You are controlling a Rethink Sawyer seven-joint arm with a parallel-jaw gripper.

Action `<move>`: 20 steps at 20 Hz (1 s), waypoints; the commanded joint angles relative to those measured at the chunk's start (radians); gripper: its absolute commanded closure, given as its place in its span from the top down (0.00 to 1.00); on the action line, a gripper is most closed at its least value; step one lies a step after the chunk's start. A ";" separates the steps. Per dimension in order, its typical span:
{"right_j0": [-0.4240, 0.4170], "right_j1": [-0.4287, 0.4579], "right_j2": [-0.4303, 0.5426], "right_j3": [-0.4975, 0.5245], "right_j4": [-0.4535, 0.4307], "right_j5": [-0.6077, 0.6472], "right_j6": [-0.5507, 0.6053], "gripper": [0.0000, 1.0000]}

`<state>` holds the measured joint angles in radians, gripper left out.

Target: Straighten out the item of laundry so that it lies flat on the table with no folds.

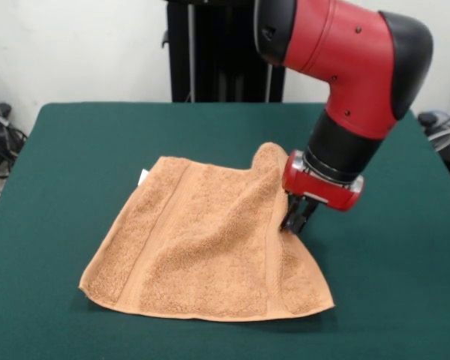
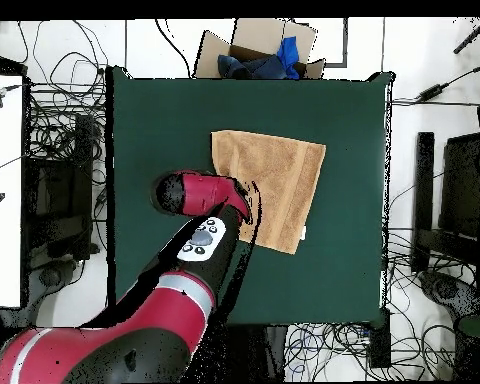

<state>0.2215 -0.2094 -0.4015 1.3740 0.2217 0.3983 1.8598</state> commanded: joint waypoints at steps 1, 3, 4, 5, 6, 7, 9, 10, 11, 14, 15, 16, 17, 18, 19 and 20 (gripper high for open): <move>-0.021 0.066 0.064 0.008 -0.018 -0.069 0.160 0.00; -0.016 0.073 0.054 0.008 -0.019 -0.070 0.164 0.00; -0.016 0.074 0.052 0.009 -0.020 -0.072 0.165 0.00; -0.014 0.077 0.048 0.009 -0.020 -0.075 0.166 0.00; -0.014 0.079 0.046 0.009 -0.021 -0.076 0.166 0.00; -0.014 0.085 0.044 0.007 -0.020 -0.081 0.168 0.00; -0.013 0.095 0.041 0.002 -0.018 -0.088 0.170 0.00; -0.013 0.097 0.040 0.000 -0.017 -0.089 0.170 0.00; -0.013 0.101 0.039 -0.002 -0.016 -0.090 0.170 0.00; -0.012 0.107 0.036 -0.005 -0.013 -0.093 0.171 0.00; -0.012 0.110 0.035 -0.007 -0.014 -0.096 0.170 0.00; -0.013 0.112 0.036 -0.008 -0.014 -0.096 0.170 0.00; -0.015 0.113 0.036 -0.008 -0.015 -0.097 0.168 0.00; -0.016 0.114 0.036 -0.009 -0.016 -0.098 0.166 0.00; -0.019 0.114 0.038 -0.009 -0.018 -0.100 0.162 0.00; -0.021 0.113 0.039 -0.008 -0.020 -0.102 0.160 0.00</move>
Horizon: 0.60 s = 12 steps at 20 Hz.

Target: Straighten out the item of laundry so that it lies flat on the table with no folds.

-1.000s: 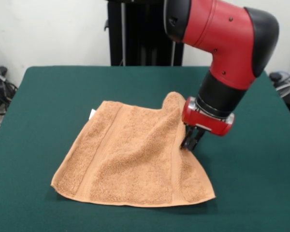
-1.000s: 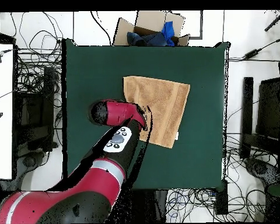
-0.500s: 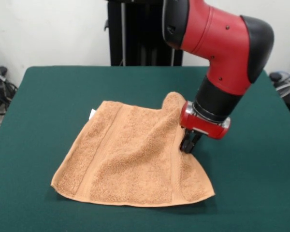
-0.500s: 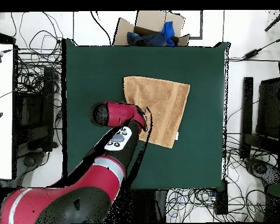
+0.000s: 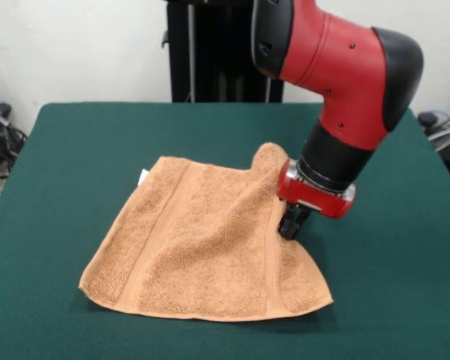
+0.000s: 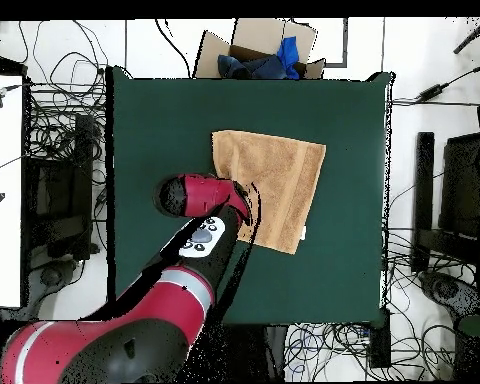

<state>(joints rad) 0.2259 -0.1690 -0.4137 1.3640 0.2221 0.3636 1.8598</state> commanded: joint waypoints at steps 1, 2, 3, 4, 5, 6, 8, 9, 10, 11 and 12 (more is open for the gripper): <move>-0.030 0.070 0.057 0.007 -0.019 -0.068 0.159 1.00; -0.030 0.070 0.057 0.007 -0.018 -0.065 0.159 1.00; -0.031 0.070 0.058 0.007 -0.017 -0.062 0.159 1.00; -0.032 0.068 0.058 0.006 -0.020 -0.067 0.156 1.00; -0.035 0.063 0.063 0.008 -0.024 -0.074 0.148 1.00; -0.038 0.059 0.066 0.013 -0.025 -0.074 0.145 1.00; -0.041 0.053 0.071 0.019 -0.026 -0.074 0.142 1.00; -0.043 0.049 0.074 0.022 -0.027 -0.074 0.139 1.00; -0.045 0.047 0.077 0.024 -0.027 -0.075 0.138 1.00; -0.047 0.045 0.081 0.027 -0.028 -0.080 0.137 1.00; -0.049 0.044 0.083 0.029 -0.028 -0.081 0.136 1.00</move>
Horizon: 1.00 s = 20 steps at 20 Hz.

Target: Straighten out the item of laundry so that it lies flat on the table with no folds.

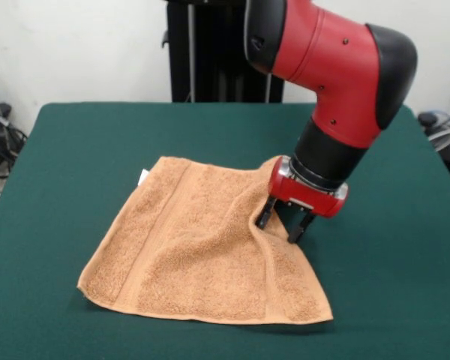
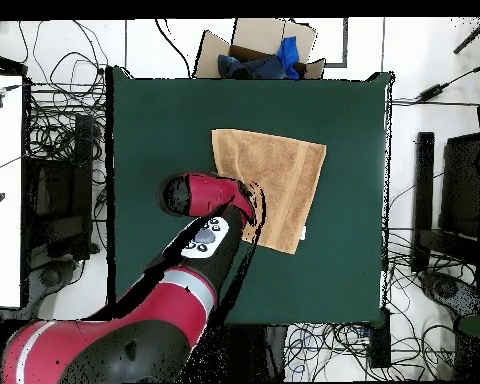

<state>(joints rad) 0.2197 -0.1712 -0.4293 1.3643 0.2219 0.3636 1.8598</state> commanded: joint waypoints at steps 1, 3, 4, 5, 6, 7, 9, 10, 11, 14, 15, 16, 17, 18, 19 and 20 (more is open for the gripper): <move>-0.046 0.044 0.103 0.031 -0.029 -0.083 0.133 1.00; -0.054 0.038 0.114 0.038 -0.033 -0.088 0.125 1.00; -0.057 0.036 0.117 0.041 -0.034 -0.090 0.123 1.00; -0.062 0.032 0.123 0.047 -0.036 -0.095 0.120 1.00; -0.063 0.031 0.125 0.049 -0.037 -0.097 0.119 1.00; -0.066 0.031 0.127 0.050 -0.037 -0.097 0.118 1.00; -0.070 0.031 0.131 0.051 -0.038 -0.101 0.118 1.00; -0.070 0.032 0.130 0.049 -0.039 -0.102 0.119 1.00; -0.072 0.034 0.132 0.048 -0.040 -0.103 0.118 1.00; -0.074 0.031 0.136 0.051 -0.042 -0.104 0.117 1.00; -0.075 0.030 0.138 0.053 -0.038 -0.099 0.121 1.00; -0.076 0.029 0.139 0.055 -0.037 -0.102 0.124 1.00; -0.076 0.029 0.141 0.055 -0.037 -0.107 0.125 1.00; -0.076 0.029 0.141 0.053 -0.039 -0.108 0.123 1.00; -0.074 0.030 0.139 0.048 -0.040 -0.107 0.121 1.00; -0.073 0.031 0.138 0.047 -0.039 -0.105 0.123 1.00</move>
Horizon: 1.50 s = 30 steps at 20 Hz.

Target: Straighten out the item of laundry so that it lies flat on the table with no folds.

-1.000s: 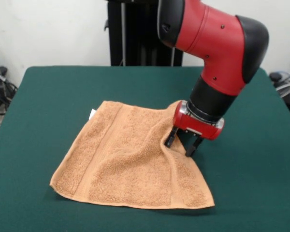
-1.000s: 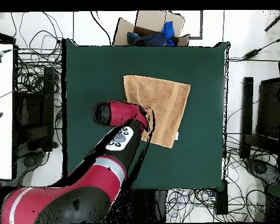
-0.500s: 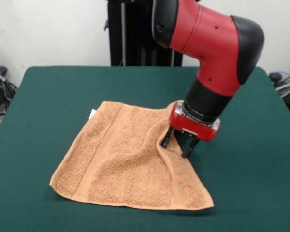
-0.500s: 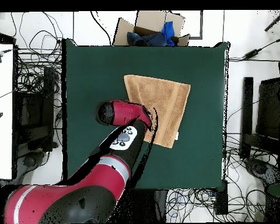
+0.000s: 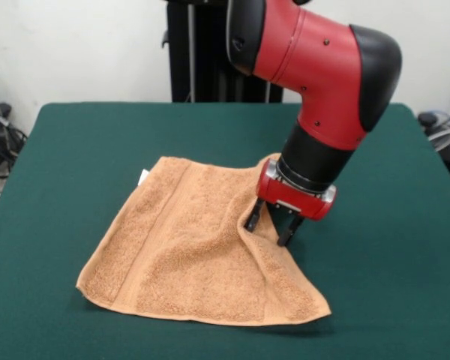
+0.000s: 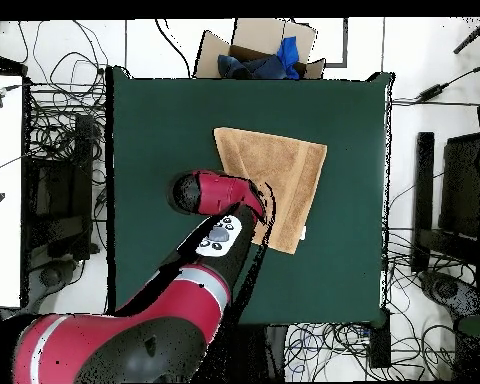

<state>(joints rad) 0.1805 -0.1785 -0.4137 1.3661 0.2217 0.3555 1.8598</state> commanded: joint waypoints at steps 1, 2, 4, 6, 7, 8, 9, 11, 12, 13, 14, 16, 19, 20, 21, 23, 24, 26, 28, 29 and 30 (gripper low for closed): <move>-0.032 0.041 0.121 0.041 -0.037 -0.094 0.124 1.00; -0.031 0.043 0.118 0.038 -0.036 -0.092 0.126 1.00; -0.025 0.046 0.114 0.034 -0.032 -0.089 0.131 1.00; -0.021 0.050 0.111 0.029 -0.030 -0.087 0.135 1.00; -0.018 0.051 0.110 0.027 -0.028 -0.086 0.137 1.00; -0.017 0.052 0.109 0.026 -0.027 -0.085 0.138 1.00; -0.014 0.054 0.107 0.024 -0.026 -0.084 0.140 1.00; -0.013 0.053 0.107 0.023 -0.026 -0.080 0.139 1.00; -0.012 0.052 0.107 0.023 -0.026 -0.079 0.138 1.00; -0.014 0.047 0.111 0.028 -0.027 -0.077 0.136 1.00; -0.014 0.043 0.112 0.031 -0.027 -0.075 0.135 1.00; -0.021 0.023 0.127 0.048 -0.025 -0.061 0.130 1.00; -0.037 -0.017 0.171 0.089 -0.001 -0.038 0.138 1.00; -0.037 -0.022 0.177 0.093 0.004 -0.036 0.142 1.00; -0.035 -0.027 0.183 0.092 0.011 -0.031 0.147 1.00; -0.028 -0.029 0.186 0.087 0.022 -0.021 0.161 1.00; -0.025 -0.030 0.187 0.085 0.025 -0.019 0.165 1.00; -0.023 -0.032 0.194 0.080 0.032 -0.018 0.175 1.00; -0.021 -0.035 0.200 0.078 0.038 -0.015 0.182 1.00; -0.019 -0.037 0.200 0.077 0.039 -0.013 0.185 1.00; -0.018 -0.038 0.200 0.076 0.040 -0.011 0.188 1.00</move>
<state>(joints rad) 0.1737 -0.2256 -0.3556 1.3816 0.2219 0.3553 1.8598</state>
